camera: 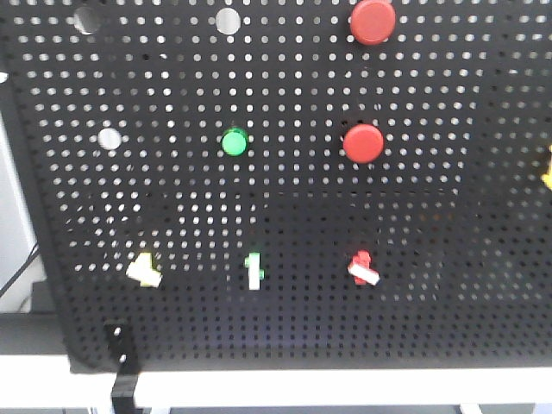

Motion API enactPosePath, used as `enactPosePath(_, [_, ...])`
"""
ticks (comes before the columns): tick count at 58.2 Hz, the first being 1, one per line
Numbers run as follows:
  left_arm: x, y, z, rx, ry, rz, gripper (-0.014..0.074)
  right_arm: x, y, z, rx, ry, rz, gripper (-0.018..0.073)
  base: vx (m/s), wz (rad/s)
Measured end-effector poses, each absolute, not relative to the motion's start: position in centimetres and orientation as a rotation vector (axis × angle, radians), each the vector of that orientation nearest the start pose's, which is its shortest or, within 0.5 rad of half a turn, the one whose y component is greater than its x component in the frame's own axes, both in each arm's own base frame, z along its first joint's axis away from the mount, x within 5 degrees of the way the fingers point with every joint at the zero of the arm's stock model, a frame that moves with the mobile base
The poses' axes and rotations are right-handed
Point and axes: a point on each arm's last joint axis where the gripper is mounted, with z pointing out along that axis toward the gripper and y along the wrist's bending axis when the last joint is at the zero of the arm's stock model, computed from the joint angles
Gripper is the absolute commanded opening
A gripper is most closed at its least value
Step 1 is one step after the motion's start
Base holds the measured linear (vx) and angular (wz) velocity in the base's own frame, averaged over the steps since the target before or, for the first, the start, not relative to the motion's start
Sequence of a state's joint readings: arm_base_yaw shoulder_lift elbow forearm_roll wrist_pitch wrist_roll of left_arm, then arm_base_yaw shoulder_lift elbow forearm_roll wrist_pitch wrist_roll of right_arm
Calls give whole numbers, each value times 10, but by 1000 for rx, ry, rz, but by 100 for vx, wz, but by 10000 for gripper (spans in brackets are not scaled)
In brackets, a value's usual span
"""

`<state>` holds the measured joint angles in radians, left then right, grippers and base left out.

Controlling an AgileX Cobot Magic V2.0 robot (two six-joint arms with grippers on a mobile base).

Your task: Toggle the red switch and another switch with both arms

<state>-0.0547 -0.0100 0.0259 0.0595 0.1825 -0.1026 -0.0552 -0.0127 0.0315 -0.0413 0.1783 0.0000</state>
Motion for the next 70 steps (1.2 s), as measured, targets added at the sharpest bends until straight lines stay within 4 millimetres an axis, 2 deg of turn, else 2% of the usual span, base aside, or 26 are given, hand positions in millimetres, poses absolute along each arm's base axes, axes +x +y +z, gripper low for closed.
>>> enactPosePath(70, [56,-2,189,1,1677,-66,2,56,-4,188,14,1676,-82,-6,4,0])
